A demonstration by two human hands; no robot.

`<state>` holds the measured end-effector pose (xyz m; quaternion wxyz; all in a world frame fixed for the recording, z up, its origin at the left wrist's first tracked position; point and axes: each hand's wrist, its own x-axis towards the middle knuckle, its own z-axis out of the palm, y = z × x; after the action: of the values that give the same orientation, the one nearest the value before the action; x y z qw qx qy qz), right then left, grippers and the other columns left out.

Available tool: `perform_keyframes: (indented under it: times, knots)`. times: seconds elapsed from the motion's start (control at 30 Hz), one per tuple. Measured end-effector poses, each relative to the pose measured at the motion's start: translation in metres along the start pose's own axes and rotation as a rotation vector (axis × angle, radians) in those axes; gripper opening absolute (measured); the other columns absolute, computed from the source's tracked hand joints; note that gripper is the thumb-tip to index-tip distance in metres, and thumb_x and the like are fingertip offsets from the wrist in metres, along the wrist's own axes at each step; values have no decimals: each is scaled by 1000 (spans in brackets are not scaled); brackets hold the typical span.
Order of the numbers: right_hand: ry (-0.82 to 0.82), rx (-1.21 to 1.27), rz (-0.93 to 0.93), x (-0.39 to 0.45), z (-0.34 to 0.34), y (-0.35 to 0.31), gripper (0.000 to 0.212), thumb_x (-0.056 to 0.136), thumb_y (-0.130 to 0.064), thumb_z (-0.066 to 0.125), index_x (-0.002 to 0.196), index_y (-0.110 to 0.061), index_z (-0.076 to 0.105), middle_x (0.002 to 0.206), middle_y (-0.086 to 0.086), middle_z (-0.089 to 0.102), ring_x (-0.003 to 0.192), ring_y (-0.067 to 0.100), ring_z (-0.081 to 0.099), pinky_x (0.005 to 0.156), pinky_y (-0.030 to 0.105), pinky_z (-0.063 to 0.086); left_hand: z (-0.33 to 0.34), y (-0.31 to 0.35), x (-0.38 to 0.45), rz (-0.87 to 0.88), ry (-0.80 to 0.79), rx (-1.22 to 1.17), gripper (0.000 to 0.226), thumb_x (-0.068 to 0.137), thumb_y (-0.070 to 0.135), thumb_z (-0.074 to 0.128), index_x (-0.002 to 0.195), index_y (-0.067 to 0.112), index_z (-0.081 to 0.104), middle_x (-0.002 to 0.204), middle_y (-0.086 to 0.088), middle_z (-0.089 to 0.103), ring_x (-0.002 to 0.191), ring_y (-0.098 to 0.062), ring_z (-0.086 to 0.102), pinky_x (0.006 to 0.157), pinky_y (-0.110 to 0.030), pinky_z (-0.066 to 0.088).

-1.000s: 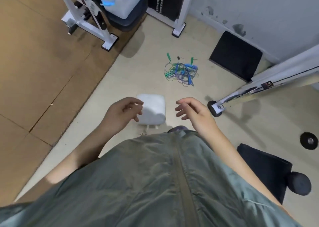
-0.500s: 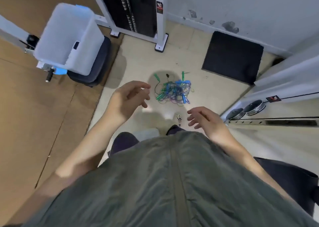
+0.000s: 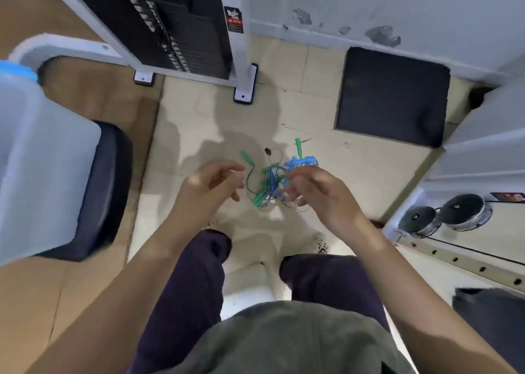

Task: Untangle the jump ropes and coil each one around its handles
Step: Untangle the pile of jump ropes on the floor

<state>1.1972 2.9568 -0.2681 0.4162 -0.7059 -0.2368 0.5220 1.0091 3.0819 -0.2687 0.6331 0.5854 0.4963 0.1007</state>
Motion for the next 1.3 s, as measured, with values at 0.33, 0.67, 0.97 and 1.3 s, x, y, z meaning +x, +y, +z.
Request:
perform_keyframes:
  times: [0.33, 0.67, 0.97, 1.3]
  knots:
    - [93, -202, -247, 274, 17, 200, 13, 98, -18, 53, 95, -13, 65, 89, 8, 69, 75, 13, 66, 72, 26, 50, 22, -171, 281, 400, -59, 263, 10, 94, 13, 65, 102, 11, 70, 87, -14, 67, 67, -16, 63, 68, -20, 50]
    - [194, -281, -422, 204, 24, 221, 20, 99, -24, 53, 99, -7, 64, 87, 10, 70, 75, 24, 69, 66, 35, 52, 25, -172, 206, 665, -103, 393, 8, 94, 21, 67, 94, 14, 70, 85, -11, 70, 65, -18, 67, 66, -22, 48]
    - [205, -390, -441, 105, 6, 208, 27, 98, -37, 52, 95, -14, 66, 79, 3, 70, 68, 19, 69, 60, 27, 51, 46, -192, 143, 707, -46, 387, 7, 91, 23, 70, 89, 29, 68, 83, -14, 69, 57, -12, 65, 60, -25, 48]
    - [365, -349, -352, 180, -54, 213, 31, 93, -46, 52, 91, -18, 65, 79, 3, 69, 61, 14, 65, 62, 33, 51, 124, -146, 193, 738, -19, 249, 9, 88, 33, 71, 94, 27, 69, 88, 1, 65, 60, -21, 68, 62, -28, 50]
